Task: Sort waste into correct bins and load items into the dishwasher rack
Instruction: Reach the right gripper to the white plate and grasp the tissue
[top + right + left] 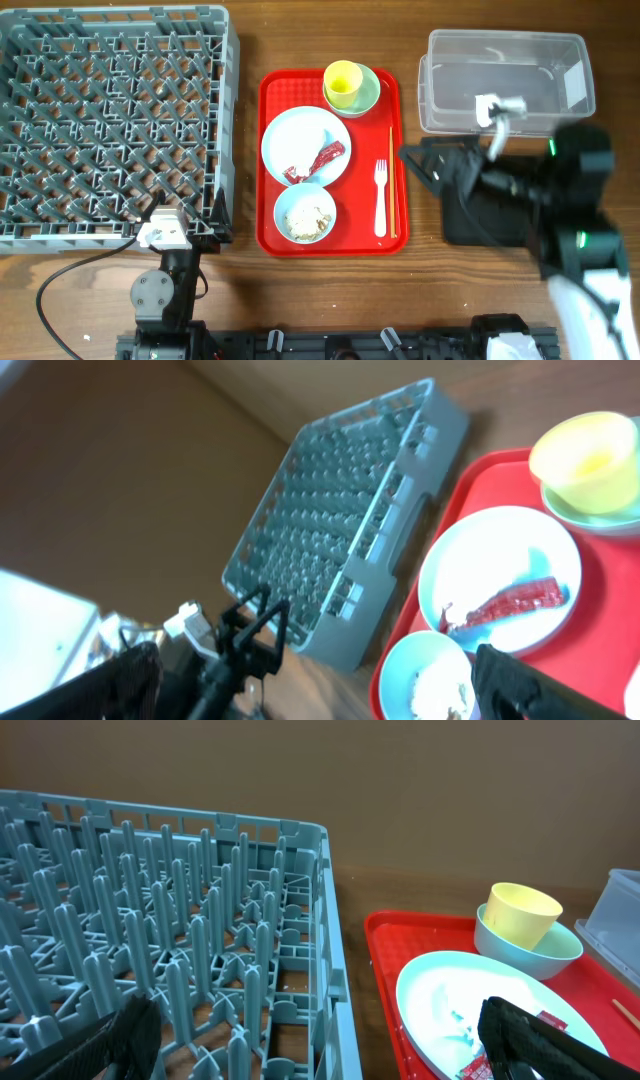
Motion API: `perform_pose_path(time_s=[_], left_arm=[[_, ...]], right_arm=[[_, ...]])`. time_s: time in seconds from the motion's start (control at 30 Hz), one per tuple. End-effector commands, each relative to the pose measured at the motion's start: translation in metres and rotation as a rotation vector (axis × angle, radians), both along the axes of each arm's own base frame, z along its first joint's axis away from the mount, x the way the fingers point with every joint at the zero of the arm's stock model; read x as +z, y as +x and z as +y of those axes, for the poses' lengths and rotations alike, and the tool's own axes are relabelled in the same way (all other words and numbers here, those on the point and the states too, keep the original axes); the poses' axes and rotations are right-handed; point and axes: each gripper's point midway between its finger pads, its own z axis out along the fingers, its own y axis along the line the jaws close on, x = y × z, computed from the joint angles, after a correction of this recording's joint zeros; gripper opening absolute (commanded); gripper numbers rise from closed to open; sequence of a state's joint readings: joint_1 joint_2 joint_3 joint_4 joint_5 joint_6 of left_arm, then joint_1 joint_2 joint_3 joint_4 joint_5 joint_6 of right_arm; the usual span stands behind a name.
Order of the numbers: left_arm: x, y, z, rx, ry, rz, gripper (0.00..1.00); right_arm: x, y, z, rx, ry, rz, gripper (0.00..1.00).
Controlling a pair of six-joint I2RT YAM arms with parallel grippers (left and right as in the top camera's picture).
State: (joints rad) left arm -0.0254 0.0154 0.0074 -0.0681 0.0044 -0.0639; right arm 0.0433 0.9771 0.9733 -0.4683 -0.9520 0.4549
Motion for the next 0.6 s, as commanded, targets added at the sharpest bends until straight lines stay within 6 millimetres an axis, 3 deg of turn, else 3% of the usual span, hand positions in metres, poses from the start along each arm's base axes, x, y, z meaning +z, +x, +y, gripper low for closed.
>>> perform_pose_path(time_s=[0.0,0.07,0.17,0.27,0.37,0.47,0.57], left_arm=[[-0.002,0.000,0.001,0.004,0.016,0.004,1.00],[-0.002,0.000,0.001,0.004,0.016,0.004,1.00],[-0.002,0.000,0.001,0.004,0.016,0.004,1.00],[-0.002,0.000,0.001,0.004,0.016,0.004,1.00],[-0.002,0.000,0.001,0.004,0.016,0.004,1.00],[-0.001,0.000,0.001,0.004,0.016,0.004,1.00],[-0.001,0.000,0.001,0.004,0.016,0.004,1.00]], right_arm=[[0.007,0.036,0.003,-0.031,-0.338,-0.107,1.00],[0.003,0.044,0.012,-0.037,-0.443,-0.068,1.00],[-0.008,0.047,0.047,0.042,-0.519,-0.016,1.00],[-0.026,0.050,0.077,0.095,-0.507,0.045,1.00],[-0.028,0.056,0.099,0.116,-0.420,0.091,1.00],[-0.038,0.064,0.107,0.069,-0.346,0.223,1.00],[-0.046,0.075,0.117,0.059,-0.343,0.220,0.99]])
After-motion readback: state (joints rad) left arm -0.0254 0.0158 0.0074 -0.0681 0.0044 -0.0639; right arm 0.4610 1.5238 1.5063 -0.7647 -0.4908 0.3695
